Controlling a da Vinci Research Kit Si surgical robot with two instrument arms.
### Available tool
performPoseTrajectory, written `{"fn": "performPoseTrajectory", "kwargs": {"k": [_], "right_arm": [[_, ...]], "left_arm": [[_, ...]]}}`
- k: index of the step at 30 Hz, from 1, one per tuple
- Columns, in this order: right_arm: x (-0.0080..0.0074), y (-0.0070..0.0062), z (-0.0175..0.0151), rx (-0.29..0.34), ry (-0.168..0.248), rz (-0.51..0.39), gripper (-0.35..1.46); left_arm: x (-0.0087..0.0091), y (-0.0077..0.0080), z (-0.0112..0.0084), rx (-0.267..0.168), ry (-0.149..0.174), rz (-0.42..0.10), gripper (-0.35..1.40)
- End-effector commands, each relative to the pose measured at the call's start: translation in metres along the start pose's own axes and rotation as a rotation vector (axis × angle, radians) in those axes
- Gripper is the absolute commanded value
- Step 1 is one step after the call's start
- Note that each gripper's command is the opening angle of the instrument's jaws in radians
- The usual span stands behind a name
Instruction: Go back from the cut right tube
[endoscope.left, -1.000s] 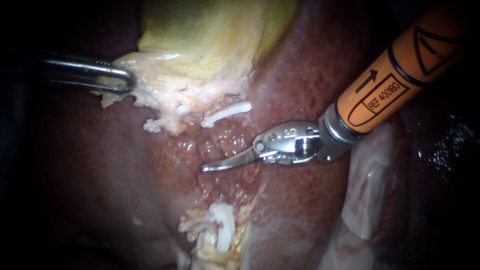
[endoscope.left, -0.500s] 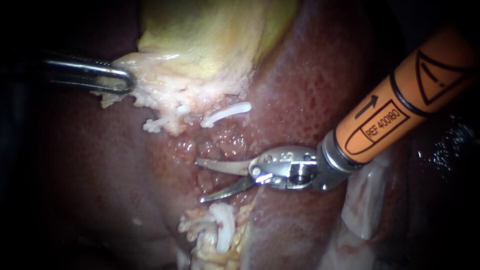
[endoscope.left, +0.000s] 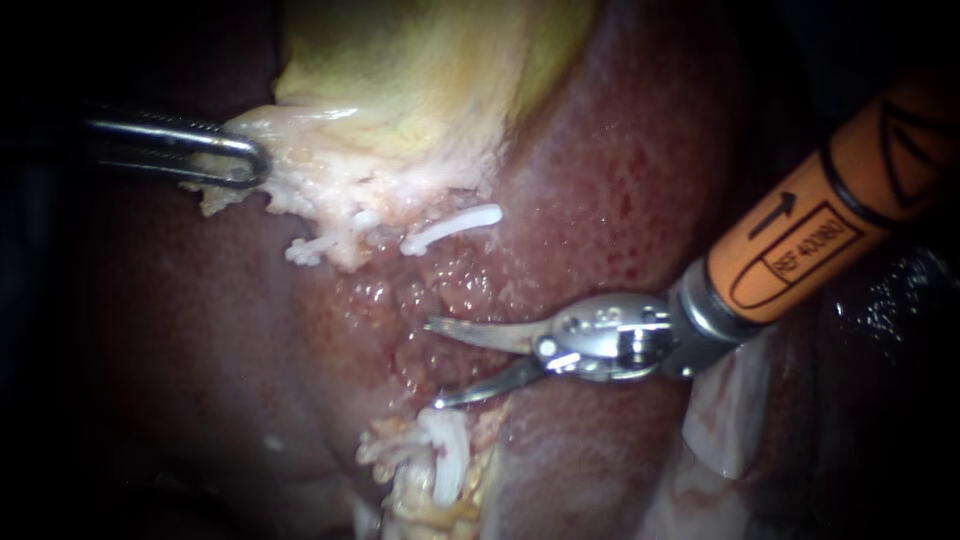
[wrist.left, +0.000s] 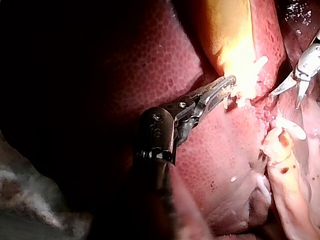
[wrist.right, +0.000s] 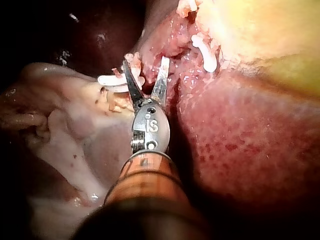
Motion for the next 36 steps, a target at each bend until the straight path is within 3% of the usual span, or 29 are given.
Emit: {"fn": "performPoseTrajectory", "kwargs": {"k": [1, 7, 10, 12, 20, 26, 29, 36], "right_arm": [[-0.0001, 0.0, -0.0005, -0.002, -0.034, -0.035, 1.43], [0.0002, 0.0003, -0.0042, -0.084, -0.281, -0.15, 1.45], [0.0006, 0.0006, -0.0058, -0.152, -0.368, -0.161, 1.45], [0.0009, 0.0008, -0.0068, -0.179, -0.396, -0.161, 1.45], [0.0028, 0.0019, -0.0098, -0.259, -0.444, -0.147, 1.45], [0.0038, 0.0021, -0.0106, -0.26, -0.452, -0.122, 1.45], [0.0039, 0.0019, -0.0107, -0.226, -0.439, -0.117, 1.45], [0.0039, 0.0017, -0.0107, -0.221, -0.438, -0.118, 1.45]], "left_arm": [[0.0, 0.0, 0.0, -0.001, 0.0, 0.0, -0.35], [0.0, 0.0, 0.0, -0.001, 0.0, 0.0, -0.35], [0.0, 0.0, 0.0, -0.001, 0.0, 0.0, -0.35], [0.0, 0.0, 0.0, -0.001, 0.0, 0.0, -0.35], [-0.0001, 0.0, 0.0001, 0.0, 0.0, 0.001, -0.35], [-0.0008, -0.0001, 0.0008, 0.005, 0.001, 0.005, -0.35], [-0.0016, -0.0003, 0.0017, 0.012, 0.003, 0.01, -0.35], [-0.0042, -0.0011, 0.0054, -0.005, -0.01, 0.021, -0.35]]}}
